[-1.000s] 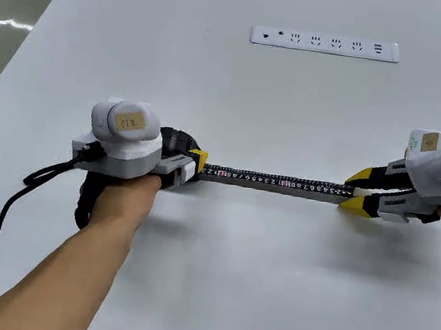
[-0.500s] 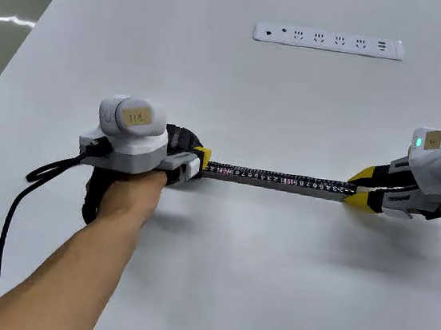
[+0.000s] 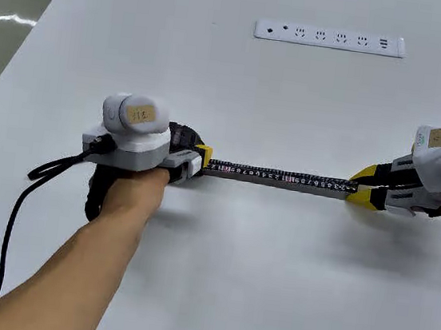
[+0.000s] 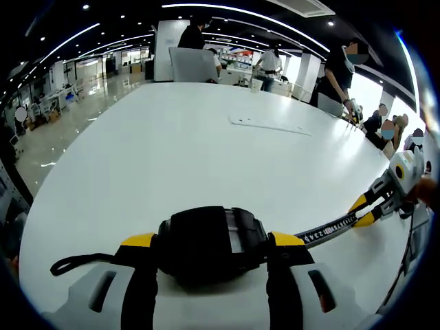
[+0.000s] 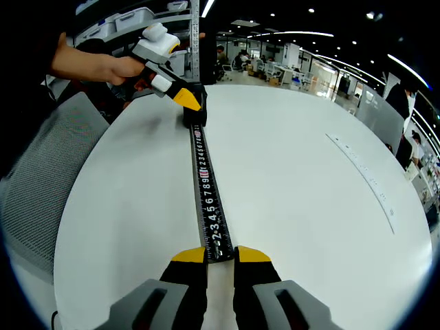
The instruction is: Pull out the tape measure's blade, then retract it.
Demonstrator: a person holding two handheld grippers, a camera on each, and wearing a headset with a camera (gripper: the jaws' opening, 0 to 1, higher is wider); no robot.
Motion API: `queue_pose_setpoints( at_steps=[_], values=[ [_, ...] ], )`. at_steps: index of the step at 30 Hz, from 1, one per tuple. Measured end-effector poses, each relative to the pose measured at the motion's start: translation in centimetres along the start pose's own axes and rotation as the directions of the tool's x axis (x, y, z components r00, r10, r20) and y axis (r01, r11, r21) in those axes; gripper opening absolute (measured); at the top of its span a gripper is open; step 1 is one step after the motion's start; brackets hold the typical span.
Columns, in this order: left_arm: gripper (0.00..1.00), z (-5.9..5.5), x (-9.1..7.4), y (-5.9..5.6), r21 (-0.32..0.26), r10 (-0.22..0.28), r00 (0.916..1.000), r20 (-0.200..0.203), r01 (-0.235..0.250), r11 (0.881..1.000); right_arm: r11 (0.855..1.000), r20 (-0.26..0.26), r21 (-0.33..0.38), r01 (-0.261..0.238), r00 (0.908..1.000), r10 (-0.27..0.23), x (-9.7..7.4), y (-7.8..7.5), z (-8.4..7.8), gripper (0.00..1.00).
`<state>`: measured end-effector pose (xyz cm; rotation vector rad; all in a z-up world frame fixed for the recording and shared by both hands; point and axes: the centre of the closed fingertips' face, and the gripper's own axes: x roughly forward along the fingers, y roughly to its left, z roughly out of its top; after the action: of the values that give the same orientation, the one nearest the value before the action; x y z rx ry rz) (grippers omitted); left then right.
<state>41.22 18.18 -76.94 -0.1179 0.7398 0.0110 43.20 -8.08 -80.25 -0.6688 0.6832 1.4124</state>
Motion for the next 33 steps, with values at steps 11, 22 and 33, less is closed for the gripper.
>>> queue_pose_setpoints(
  at_steps=[11, 22, 33],
  values=[
    [0.57, -0.01, 0.03, 0.11, 0.016, 0.005, 1.0, -0.007, -0.005, 1.0, 1.0, 0.0, 0.0, 0.001, 1.0, -0.001, -0.13, -0.05, -0.01, 0.09],
    [0.54, -0.06, 0.04, 0.07, 0.027, 0.007, 0.9998, -0.017, -0.006, 1.0, 1.0, -0.003, -0.001, 0.0, 1.0, 0.0, -0.25, 0.02, -0.05, 0.09],
    [0.54, -0.03, 0.08, 0.04, 0.019, 0.0, 0.9999, -0.011, 0.0, 1.0, 1.0, -0.006, -0.002, 0.001, 1.0, -0.001, -0.24, -0.08, -0.11, 0.09]
  ],
)
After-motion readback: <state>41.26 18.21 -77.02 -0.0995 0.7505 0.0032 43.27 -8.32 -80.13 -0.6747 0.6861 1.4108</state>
